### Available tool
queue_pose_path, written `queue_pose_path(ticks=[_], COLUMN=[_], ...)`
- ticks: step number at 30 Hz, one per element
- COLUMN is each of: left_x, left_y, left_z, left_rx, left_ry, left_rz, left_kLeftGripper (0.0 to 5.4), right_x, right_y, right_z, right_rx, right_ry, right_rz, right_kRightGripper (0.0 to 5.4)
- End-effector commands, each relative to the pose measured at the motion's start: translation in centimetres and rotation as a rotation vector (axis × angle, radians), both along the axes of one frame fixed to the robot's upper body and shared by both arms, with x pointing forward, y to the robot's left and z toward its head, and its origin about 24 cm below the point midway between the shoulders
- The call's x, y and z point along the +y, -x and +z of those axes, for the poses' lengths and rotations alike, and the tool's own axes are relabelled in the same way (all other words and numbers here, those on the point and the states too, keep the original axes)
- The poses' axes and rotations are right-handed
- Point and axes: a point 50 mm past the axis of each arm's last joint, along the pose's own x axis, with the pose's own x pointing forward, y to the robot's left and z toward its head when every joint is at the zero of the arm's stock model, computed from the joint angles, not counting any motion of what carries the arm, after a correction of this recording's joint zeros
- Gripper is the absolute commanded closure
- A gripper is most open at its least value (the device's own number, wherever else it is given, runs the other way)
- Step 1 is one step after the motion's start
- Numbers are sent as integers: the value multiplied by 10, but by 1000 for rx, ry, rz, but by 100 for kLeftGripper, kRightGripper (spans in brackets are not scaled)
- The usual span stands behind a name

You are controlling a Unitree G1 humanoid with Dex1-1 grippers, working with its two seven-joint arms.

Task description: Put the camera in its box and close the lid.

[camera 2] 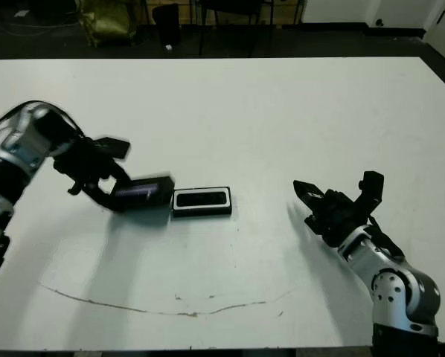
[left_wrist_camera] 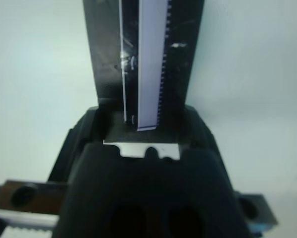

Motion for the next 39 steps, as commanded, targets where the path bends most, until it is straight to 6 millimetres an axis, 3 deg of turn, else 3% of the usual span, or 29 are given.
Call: queue_pose_path(ticks=[1, 9, 18, 28, 39], left_x=[14, 13, 4, -6, -13], left_y=[9, 26, 46, 50, 38], left_z=[-4, 5, 16, 17, 15], left_rx=[-2, -142, -141, -80, 26], left_ry=[54, 32, 9, 5, -4], left_rz=[109, 274, 380, 325, 337], left_kLeftGripper=[319, 319, 332, 332, 332], right_x=[1, 13, 19, 33, 54], right_y=[1, -3, 0, 18, 23], right_z=[-14, -33, -36, -21, 7], right_rx=[42, 42, 30, -113, -252], right_ry=[-5, -8, -4, 20, 119], right_rz=[2, 30, 34, 8, -83], right_kRightGripper=[540, 540, 540, 540, 540])
